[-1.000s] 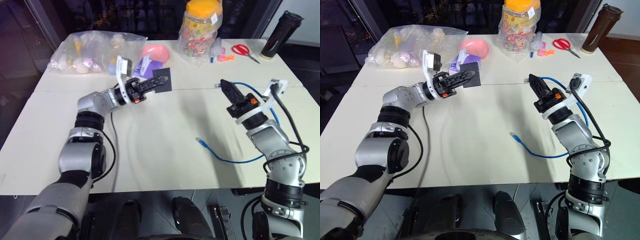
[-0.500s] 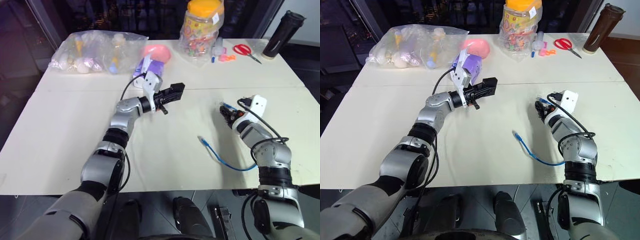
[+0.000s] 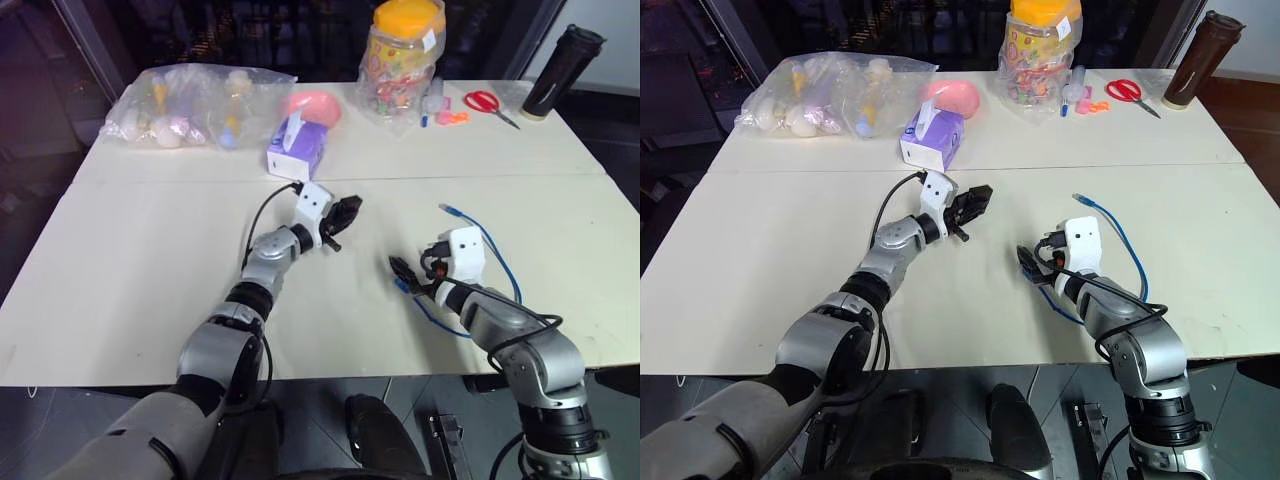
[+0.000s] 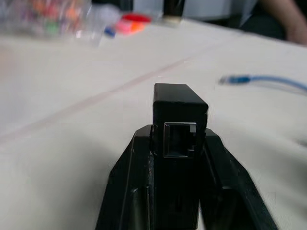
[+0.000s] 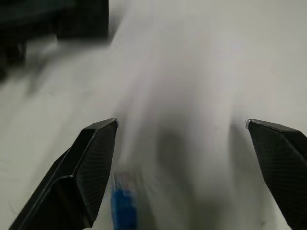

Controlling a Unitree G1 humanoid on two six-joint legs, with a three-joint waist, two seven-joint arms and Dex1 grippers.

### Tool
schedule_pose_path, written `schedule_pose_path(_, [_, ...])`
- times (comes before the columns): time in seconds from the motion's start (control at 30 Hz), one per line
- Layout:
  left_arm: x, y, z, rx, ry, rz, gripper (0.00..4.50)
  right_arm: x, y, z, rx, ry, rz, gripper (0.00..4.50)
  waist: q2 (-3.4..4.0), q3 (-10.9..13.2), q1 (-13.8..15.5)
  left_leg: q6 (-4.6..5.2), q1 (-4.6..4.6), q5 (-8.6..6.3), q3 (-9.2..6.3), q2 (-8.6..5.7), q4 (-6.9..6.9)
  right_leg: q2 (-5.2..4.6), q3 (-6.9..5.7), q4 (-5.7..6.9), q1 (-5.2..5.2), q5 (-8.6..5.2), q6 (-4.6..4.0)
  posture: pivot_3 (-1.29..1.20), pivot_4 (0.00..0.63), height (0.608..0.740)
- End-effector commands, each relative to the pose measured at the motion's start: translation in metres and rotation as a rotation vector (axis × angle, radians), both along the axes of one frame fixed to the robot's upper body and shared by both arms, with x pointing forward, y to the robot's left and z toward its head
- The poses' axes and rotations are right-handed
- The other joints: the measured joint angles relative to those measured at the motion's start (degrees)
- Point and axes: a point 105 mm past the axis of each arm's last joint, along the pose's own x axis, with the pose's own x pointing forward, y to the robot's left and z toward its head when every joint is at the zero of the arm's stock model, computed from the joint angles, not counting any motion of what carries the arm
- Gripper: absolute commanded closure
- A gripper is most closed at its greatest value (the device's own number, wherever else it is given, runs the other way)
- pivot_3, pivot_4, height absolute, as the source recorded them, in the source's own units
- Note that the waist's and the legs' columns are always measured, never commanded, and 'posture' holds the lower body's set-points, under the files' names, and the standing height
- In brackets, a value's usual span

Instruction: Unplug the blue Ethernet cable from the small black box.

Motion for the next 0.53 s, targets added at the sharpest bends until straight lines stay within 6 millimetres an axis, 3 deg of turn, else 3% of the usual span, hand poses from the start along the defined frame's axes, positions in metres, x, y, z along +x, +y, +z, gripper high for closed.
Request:
schedule_pose_path(0.03, [0.002, 0.000, 0.010, -0.012, -0.046, 0.009, 1.29, 0.001, -0.008, 0.019, -0.013, -0.080, -0.026, 0.00, 0.00, 0.00, 0.07, 0.00, 0.00, 0.00, 0.00, 0.00, 0.05, 0.00, 0.00, 0.00, 0.02, 0.00, 0.00, 0.00, 0.150, 0.740])
schedule_pose_path(0.07, [0.002, 0.002, 0.009, -0.008, -0.042, 0.008, 0.74, 0.001, -0.010, 0.020, -0.017, -0.085, -0.031, 0.00, 0.00, 0.00, 0.10, 0.00, 0.00, 0.00, 0.00, -0.01, 0.06, -0.01, 0.00, -0.01, 0.04, 0.01, 0.00, 0.00, 0.150, 0.740])
schedule_pose_path(0.13, [0.002, 0.008, 0.008, 0.022, -0.056, 0.019, 0.08, 0.001, -0.017, 0.021, -0.026, -0.097, -0.054, 0.00, 0.00, 0.00, 0.10, 0.00, 0.01, 0.00, 0.00, -0.01, 0.03, 0.00, 0.00, -0.01, 0.05, 0.01, 0.01, 0.00, 0.150, 0.740])
schedule_pose_path(0.3, [-0.004, 0.041, 0.024, 0.035, -0.108, 0.019, 0.08, -0.006, -0.029, 0.023, -0.040, -0.117, -0.067, 0.00, 0.02, -0.01, -0.22, 0.02, 0.05, -0.01, -0.02, 0.01, -0.16, 0.01, 0.00, 0.01, -0.01, 0.00, 0.02, 0.00, 0.150, 0.740])
schedule_pose_path(0.43, [-0.034, 0.074, 0.039, 0.031, -0.081, -0.019, 0.08, -0.020, -0.026, 0.028, -0.017, -0.153, -0.007, 0.00, 0.05, -0.03, -0.17, 0.02, 0.07, -0.01, -0.02, 0.05, -0.29, 0.01, 0.01, 0.09, -0.08, 0.00, 0.01, 0.00, 0.150, 0.740])
schedule_pose_path(0.53, [-0.049, 0.098, 0.036, 0.072, -0.046, 0.042, 0.08, -0.030, -0.024, 0.036, -0.016, -0.219, 0.028, 0.00, 0.06, -0.04, -0.09, 0.02, 0.07, -0.02, -0.01, 0.06, -0.28, -0.02, 0.01, 0.08, -0.07, 0.00, 0.00, 0.00, 0.150, 0.740])
